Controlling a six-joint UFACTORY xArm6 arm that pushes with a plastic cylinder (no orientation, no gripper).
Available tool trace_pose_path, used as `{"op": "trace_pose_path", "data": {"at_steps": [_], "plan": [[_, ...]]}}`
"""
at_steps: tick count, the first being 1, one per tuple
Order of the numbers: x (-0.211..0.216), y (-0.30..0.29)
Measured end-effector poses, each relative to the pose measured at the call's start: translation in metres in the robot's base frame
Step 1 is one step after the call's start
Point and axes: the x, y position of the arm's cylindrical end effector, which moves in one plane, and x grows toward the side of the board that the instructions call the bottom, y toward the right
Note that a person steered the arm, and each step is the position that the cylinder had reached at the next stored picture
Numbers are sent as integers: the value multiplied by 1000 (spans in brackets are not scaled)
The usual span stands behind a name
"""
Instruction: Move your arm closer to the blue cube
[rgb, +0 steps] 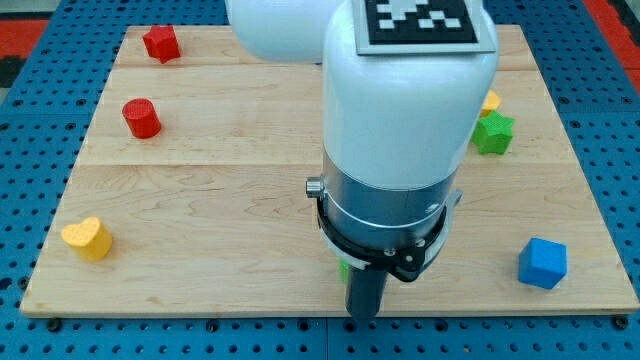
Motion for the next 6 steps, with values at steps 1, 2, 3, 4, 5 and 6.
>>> {"op": "trace_pose_path", "data": {"at_steps": [1, 2, 3, 4, 5, 6], "plan": [[0, 0], [-18, 0], [-48, 0], [-33, 19], [-7, 105], [-2, 186]]}}
